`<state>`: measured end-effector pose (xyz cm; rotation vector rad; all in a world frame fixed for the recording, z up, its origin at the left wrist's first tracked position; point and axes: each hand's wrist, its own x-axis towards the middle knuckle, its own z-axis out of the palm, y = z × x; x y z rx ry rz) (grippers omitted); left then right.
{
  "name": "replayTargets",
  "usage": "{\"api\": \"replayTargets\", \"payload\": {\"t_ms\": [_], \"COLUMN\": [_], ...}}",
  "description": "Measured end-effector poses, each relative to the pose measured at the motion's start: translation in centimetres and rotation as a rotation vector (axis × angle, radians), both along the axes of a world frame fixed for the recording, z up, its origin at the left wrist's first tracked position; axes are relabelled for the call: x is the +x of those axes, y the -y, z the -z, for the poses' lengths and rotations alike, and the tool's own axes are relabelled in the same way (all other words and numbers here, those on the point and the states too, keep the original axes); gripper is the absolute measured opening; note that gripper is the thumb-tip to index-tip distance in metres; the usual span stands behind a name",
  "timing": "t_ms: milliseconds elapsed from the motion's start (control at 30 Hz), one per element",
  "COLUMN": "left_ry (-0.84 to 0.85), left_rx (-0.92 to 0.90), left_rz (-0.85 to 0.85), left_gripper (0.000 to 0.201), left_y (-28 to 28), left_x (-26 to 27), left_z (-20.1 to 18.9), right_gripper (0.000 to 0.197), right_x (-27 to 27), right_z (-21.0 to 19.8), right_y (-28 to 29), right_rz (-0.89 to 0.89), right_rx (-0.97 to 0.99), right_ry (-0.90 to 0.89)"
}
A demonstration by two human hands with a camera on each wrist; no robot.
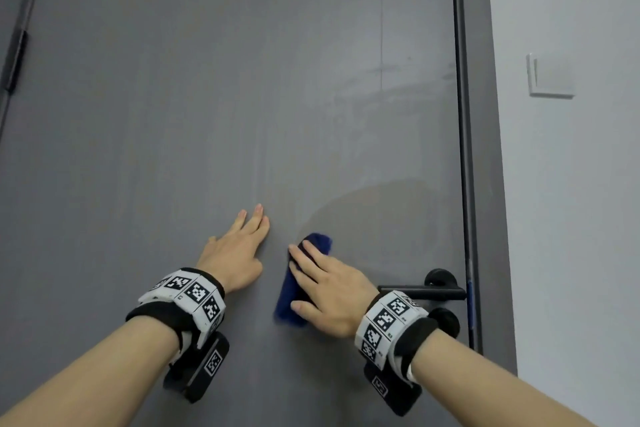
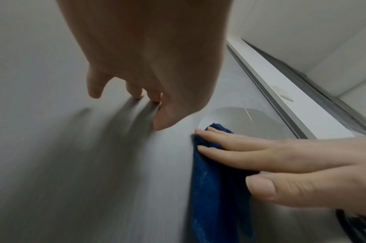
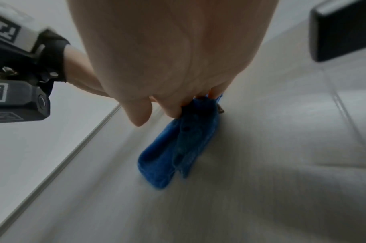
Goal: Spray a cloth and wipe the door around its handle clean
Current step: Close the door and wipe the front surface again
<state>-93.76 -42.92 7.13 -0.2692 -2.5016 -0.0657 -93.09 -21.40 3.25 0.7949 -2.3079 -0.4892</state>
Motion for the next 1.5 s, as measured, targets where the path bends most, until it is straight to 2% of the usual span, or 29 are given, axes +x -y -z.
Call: {"api": "replayTargets", "payload": {"t_ms": [167, 400, 467, 533, 633, 733, 800, 867, 933, 1067, 1167, 1267, 1367, 1500], "left_ry": [-0.003, 0.010, -0.007, -0.076, -0.185, -0.015, 0.086, 0.010, -0.099, -0.194, -0.236, -0.269, -0.252, -0.166], "left_rx": [0.024, 0.187, 0.210, 0.214, 0.266, 0.274, 0.226, 0.158, 0.191, 0.386, 0.486, 0.525, 0.489, 0.264], "left_rz": [-0.087, -0.090, -0.025, 0.089, 0.349, 0.574, 0.656, 0.659, 0.652, 0.728, 0.769, 0.772, 0.728, 0.628], "left_gripper": [0.081, 0.075, 0.071, 0.065, 0.050, 0.033, 0.032, 0.029, 0.023, 0.018, 0.015, 0.013, 0.019, 0.021], "left_y": [-1.1, -5.0, -6.3, -7.8, -10.3, -13.0, -14.8, -16.3, -17.1, -17.6, -18.1, -18.8, -19.1, -19.2], "left_x": [0.6, 1.7, 2.1, 2.2, 2.6, 3.3, 3.3, 2.8, 2.1, 0.8, 0.7, 1.1, 1.2, 1.3], "left_z": [0.6, 0.4, 0.3, 0.4, 0.7, 2.0, 3.3, 4.6, 5.2, 6.5, 7.8, 8.2, 7.4, 4.5], "right_gripper": [0.092, 0.091, 0.080, 0.065, 0.061, 0.061, 0.055, 0.040, 0.019, 0.020, 0.026, 0.023, 0.014, 0.012], "right_x": [1.8, 4.2, 4.0, 3.9, 3.8, 3.7, 3.4, 3.1, 2.8, 1.8, 1.2, 1.2, 1.3, 0.8], "right_z": [-0.6, 0.0, -0.3, -0.3, 1.3, 3.5, 4.2, 4.9, 6.5, 11.9, 13.9, 14.0, 13.1, 10.9], "right_y": [-5.2, -17.1, -18.7, -19.2, -19.1, -19.6, -20.4, -21.4, -22.4, -23.7, -23.8, -23.1, -22.5, -22.4], "right_rz": [0.110, 0.295, 0.260, 0.218, 0.124, -0.001, -0.058, -0.096, -0.121, -0.178, -0.209, -0.290, -0.371, -0.395], "right_rx": [-0.211, -0.445, -0.585, -0.619, -0.631, -0.760, -0.823, -0.914, -0.984, -0.953, -1.038, -1.104, -1.177, -1.386], "right_ry": [-0.034, -0.014, -0.017, 0.006, 0.061, 0.017, -0.056, -0.056, -0.041, -0.144, -0.183, -0.177, -0.196, -0.120]}}
